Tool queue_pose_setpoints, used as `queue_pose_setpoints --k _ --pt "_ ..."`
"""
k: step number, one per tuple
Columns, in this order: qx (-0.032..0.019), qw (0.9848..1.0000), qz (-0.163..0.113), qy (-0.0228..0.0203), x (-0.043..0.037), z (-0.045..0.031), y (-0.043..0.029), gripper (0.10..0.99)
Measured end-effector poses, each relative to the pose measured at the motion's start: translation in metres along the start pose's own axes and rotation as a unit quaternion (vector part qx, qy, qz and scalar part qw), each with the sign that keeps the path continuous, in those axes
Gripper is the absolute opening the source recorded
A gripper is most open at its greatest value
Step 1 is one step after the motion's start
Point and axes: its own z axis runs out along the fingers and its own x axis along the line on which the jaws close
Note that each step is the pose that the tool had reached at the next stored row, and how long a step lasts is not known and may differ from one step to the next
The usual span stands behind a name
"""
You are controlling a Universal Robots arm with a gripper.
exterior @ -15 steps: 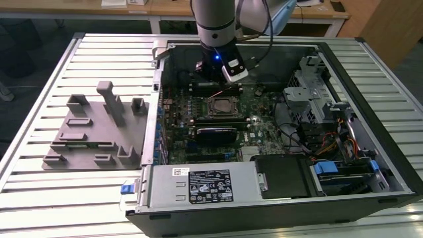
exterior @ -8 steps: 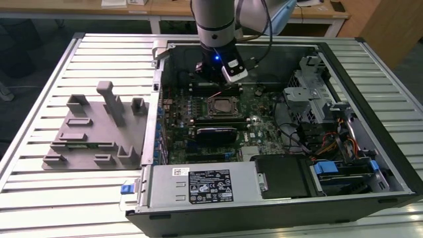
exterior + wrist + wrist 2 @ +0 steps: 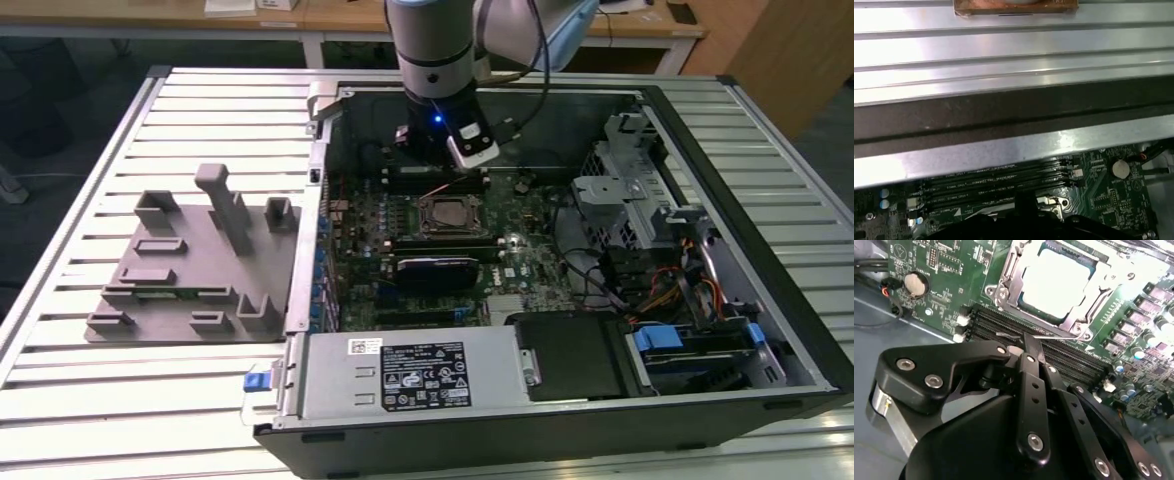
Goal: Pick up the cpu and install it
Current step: 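Install the first cpu locking lever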
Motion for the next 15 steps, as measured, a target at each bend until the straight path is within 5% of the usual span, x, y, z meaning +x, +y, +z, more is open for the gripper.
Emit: queue_pose_setpoints --k 7,10,11,15 --pt "-0.0006 1.0000 0.000 -0.0001 0.0004 0.0023 -0.0005 0.106" --pt "-0.0031 0.9999 -0.002 -0.0137 0.0014 0.0030 -0.0012 0.106" --pt "-0.0045 0.9997 -0.003 -0.0219 0.0021 0.0035 -0.0015 0.106" --pt "-0.0070 0.9994 -0.005 -0.0348 0.0087 0.0093 -0.0037 0.106"
